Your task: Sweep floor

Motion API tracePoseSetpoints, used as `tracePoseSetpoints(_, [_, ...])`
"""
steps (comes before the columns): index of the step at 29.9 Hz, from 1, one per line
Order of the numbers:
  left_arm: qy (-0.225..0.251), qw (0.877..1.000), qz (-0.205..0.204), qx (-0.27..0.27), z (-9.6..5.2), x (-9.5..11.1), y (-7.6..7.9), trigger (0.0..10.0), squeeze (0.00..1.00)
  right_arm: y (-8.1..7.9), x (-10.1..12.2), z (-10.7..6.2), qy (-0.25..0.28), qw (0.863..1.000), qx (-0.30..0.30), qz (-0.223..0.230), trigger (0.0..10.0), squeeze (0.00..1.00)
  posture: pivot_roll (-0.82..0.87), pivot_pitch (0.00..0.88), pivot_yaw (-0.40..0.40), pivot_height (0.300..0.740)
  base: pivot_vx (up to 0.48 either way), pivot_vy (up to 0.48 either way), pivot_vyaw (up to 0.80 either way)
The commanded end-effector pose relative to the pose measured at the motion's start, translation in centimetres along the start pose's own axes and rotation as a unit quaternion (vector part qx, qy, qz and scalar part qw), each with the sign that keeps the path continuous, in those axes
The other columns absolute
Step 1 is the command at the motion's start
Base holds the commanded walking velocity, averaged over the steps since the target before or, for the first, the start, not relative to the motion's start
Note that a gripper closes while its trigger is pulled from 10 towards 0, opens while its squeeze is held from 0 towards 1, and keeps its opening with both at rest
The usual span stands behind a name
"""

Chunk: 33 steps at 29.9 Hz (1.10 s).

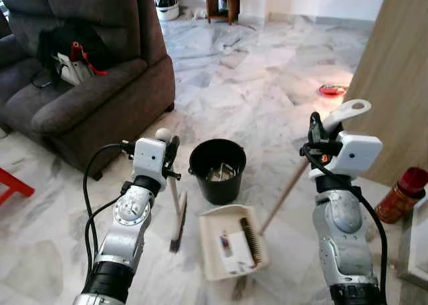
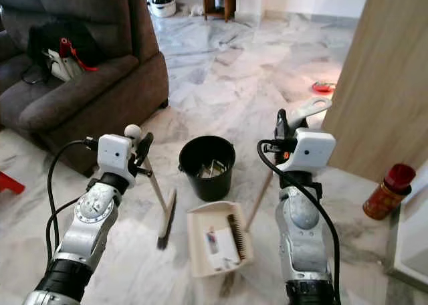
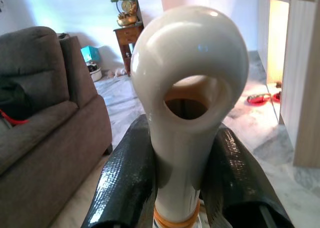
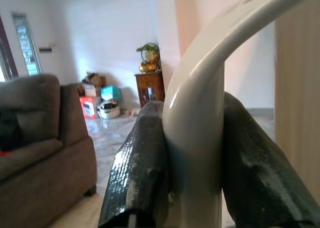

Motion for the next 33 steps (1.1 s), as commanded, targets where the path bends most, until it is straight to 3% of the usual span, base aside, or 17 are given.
tracePoseSetpoints(1, [0.02,0.999,0.019,0.015,0.1,1.0,-1.3,10.0,0.0,-1.5,1.5,0.5,0.03,0.999,0.015,0.026,10.0,0.0,0.02,0.072,0.105,0.74,0.48,0.0,0.0])
tracePoseSetpoints(9, [0.024,0.999,0.017,0.016,0.1,1.2,-1.3,10.0,0.0,-1.0,1.8,0.7,0.034,0.999,0.011,0.023,10.0,0.0,0.02,0.075,0.105,0.74,0.436,0.0,0.0])
tracePoseSetpoints(16, [0.017,1.0,0.02,0.014,-1.2,0.6,-1.4,10.0,0.0,-0.6,2.2,0.9,0.04,0.999,0.011,0.015,10.0,0.0,0.02,0.073,0.101,0.74,0.0,0.0,0.0])
tracePoseSetpoints(21, [-0.007,0.999,0.038,0.015,-3.1,-0.7,-2.1,10.0,0.0,-0.3,2.0,0.7,0.036,0.999,0.008,0.012,10.0,0.0,0.02,0.073,0.101,0.74,0.0,0.0,0.0])
tracePoseSetpoints(22, [-0.017,0.998,0.055,0.011,-4.1,-1.3,-2.4,10.0,0.0,-0.2,1.9,0.6,0.035,0.999,0.009,0.011,10.0,0.0,0.02,0.073,0.101,0.74,0.0,0.0,0.0])
tracePoseSetpoints(26, [-0.034,0.997,0.065,0.026,-5.6,-2.1,-3.5,10.0,0.0,-0.1,1.9,0.6,0.034,0.999,0.009,0.008,10.0,0.0,0.02,0.069,0.099,0.74,0.0,0.0,0.0])
tracePoseSetpoints(28, [-0.056,0.994,0.081,0.038,-7.3,-3.2,-4.4,10.0,0.0,0.2,2.0,0.6,0.035,0.999,0.007,0.002,10.0,0.0,0.02,0.061,0.098,0.74,0.0,0.0,0.0])
tracePoseSetpoints(33, [-0.085,0.991,0.092,0.039,-9.6,-4.2,-4.9,10.0,0.0,0.8,2.5,0.8,0.041,0.999,0.005,-0.007,10.0,0.0,0.02,0.056,0.095,0.74,0.0,0.0,0.0])
Point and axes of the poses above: a point about 5 cm out from each wrist's last joint towards the gripper, its own z axis pointing out of the wrist towards the gripper, its own x axis along the axis of the wrist's last joint, y = z × x, the point moved 6 cm from there along z, pointing out of the wrist towards the gripper, and after that the axes turned 5 degrees about z, right-handed, at the moved point
